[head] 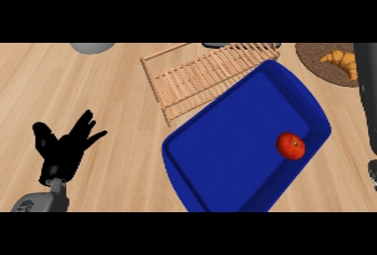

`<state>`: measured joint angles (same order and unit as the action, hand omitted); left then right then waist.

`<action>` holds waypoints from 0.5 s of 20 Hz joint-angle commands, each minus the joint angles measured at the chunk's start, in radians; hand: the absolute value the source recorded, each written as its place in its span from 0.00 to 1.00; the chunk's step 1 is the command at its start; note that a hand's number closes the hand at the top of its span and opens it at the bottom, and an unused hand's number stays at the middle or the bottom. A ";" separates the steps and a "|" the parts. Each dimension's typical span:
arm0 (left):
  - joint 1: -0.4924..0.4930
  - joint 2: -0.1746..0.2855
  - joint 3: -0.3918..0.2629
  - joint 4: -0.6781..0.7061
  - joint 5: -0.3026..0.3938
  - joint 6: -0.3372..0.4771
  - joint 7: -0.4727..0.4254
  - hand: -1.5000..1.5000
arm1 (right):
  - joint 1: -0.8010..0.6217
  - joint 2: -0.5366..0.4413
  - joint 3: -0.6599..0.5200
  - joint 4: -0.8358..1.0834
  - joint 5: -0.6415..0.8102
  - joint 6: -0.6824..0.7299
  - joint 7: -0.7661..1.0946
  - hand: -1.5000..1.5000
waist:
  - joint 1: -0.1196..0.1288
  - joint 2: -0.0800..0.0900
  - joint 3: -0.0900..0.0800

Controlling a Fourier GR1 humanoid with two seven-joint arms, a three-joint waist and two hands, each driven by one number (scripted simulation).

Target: Pick the lemon from the tray and place it in the tiered shelf

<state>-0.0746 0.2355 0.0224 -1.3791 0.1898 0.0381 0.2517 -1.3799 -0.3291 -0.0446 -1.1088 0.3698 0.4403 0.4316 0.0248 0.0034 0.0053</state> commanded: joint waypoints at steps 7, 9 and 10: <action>0.013 0.013 0.006 0.042 -0.003 -0.035 0.026 0.50 | -0.059 0.050 0.027 0.260 0.119 -0.143 -0.180 1.00 | 0.001 0.004 -0.006; 0.040 -0.018 -0.003 0.039 -0.015 -0.013 0.012 0.50 | -0.014 0.061 0.028 0.209 0.110 -0.147 -0.197 1.00 | -0.010 -0.001 -0.006; 0.029 -0.034 -0.023 0.061 -0.032 -0.007 -0.005 0.50 | -0.058 0.047 0.026 0.320 0.143 -0.185 -0.266 1.00 | 0.005 0.008 -0.006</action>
<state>-0.0765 0.2312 0.0315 -1.3710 0.1864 0.0255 0.2510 -1.4184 -0.2793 -0.0173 -0.8910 0.4755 0.3076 0.2590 0.0244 0.0025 0.0057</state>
